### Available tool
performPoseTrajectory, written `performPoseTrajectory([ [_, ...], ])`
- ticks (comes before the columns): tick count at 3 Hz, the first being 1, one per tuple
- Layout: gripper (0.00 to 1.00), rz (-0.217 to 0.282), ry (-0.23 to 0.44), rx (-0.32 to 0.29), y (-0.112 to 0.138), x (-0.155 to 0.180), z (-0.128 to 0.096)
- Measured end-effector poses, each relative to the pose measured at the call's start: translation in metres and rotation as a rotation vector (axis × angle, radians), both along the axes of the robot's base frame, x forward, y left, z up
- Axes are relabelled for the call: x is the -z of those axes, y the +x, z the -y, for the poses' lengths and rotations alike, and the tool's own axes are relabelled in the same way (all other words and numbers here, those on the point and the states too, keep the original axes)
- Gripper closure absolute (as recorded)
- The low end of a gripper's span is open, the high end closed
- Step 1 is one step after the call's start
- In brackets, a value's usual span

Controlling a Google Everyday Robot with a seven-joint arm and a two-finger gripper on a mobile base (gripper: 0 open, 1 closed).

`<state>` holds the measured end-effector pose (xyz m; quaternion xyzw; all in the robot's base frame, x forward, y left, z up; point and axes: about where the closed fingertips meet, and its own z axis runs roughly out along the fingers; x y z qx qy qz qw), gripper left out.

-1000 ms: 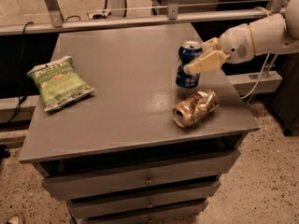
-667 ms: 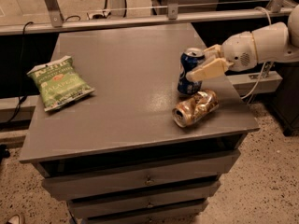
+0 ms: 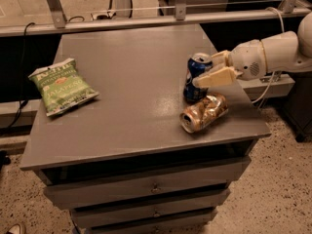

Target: Move pepsi can near orange can

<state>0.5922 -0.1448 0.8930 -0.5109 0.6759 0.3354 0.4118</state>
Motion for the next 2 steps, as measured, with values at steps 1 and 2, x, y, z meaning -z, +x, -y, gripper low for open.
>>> performPoseTrajectory([
  [1,0.0,0.003,0.001,-0.002,-0.001,0.001,0.001],
  [2,0.0,0.021,-0.005,0.024,0.001,-0.001,0.012],
])
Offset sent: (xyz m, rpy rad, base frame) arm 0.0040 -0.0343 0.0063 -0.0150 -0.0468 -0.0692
